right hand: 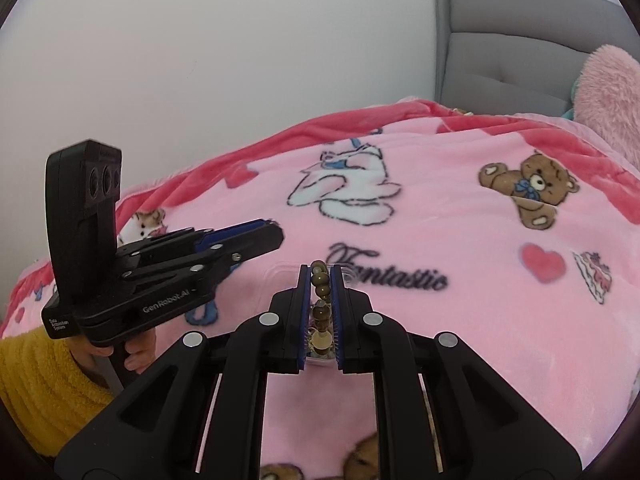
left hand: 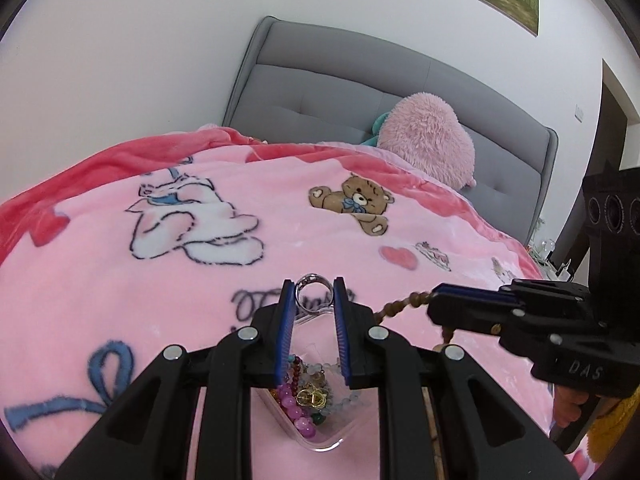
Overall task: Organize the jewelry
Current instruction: 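Carry the ring and brown bracelet over the clear box and open both tools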
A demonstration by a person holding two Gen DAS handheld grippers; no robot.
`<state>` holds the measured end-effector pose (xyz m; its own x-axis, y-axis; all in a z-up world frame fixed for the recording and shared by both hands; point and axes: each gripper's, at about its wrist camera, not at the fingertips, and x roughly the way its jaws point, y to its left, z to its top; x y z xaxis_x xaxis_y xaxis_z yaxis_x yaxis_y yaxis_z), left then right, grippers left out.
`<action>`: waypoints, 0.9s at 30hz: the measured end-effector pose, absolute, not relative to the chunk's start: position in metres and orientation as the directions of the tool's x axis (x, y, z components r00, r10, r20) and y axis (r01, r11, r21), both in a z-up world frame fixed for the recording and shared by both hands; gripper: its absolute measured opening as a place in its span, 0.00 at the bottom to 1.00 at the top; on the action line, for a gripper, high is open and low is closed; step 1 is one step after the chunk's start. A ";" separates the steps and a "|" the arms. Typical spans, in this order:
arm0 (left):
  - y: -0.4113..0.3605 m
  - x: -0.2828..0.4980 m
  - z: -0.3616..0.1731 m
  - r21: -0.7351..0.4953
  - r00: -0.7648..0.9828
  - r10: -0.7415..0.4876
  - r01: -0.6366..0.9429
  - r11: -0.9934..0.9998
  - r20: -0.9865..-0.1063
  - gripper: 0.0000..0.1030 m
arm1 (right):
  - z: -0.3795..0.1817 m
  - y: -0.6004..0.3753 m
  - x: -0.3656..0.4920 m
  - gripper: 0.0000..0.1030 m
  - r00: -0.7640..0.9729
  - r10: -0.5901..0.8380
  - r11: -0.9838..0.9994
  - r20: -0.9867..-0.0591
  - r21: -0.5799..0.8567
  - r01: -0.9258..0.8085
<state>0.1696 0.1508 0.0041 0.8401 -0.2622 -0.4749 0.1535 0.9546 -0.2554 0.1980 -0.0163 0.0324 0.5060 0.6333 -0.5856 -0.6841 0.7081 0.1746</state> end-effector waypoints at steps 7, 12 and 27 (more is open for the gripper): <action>0.156 0.177 -0.010 -0.268 0.823 -0.259 0.136 0.954 -0.505 0.18 | 0.018 -0.006 0.203 0.09 0.488 0.622 0.708 -0.612 0.175 -0.684; 0.158 0.183 -0.020 -0.278 0.809 -0.256 0.120 0.953 -0.529 0.18 | 0.008 -0.006 0.209 0.09 0.469 0.616 0.714 -0.633 0.197 -0.671; 0.156 0.186 -0.043 -0.277 0.768 -0.266 0.121 0.953 -0.582 0.18 | -0.022 0.005 0.208 0.09 0.407 0.600 0.705 -0.689 0.215 -0.676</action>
